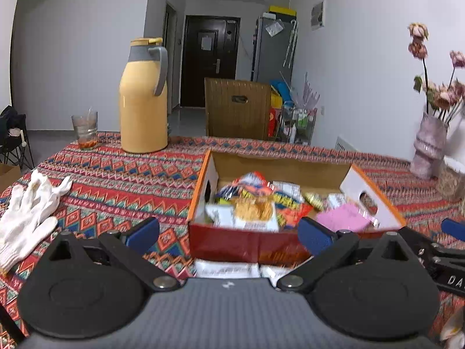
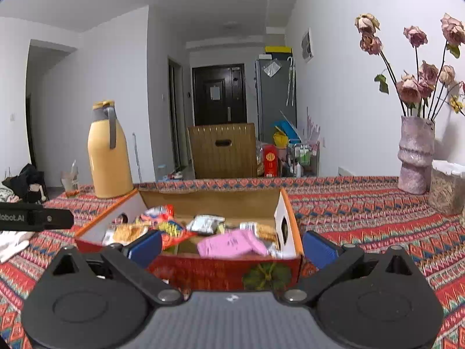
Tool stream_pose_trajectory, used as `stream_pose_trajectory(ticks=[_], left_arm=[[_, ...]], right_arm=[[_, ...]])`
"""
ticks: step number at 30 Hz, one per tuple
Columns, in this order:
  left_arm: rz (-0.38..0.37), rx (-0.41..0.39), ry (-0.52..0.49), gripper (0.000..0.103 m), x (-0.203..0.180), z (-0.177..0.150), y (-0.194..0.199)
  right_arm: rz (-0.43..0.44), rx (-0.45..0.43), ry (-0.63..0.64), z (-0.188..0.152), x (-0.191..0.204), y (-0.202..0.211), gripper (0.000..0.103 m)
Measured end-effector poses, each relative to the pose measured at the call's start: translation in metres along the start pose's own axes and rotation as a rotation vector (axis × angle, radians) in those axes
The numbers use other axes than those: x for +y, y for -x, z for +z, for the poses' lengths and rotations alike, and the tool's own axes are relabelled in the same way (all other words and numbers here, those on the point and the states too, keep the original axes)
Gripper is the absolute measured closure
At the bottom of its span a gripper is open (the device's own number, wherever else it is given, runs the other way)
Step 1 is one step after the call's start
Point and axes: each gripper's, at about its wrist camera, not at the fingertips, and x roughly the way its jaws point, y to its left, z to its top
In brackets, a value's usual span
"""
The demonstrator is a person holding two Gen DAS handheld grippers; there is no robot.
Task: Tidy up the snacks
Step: 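Move both tools back toward the loose snack pile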
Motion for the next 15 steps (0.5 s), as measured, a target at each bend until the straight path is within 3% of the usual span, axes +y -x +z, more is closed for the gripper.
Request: stream_pose_trajectory(ticks=[15], left_arm=[[0.009,0.102,-0.015,0.0,0.017,-0.057,-0.014]], right_arm=[[-0.003,0.139,-0.006,-0.048,0.002,0.01,0.0]])
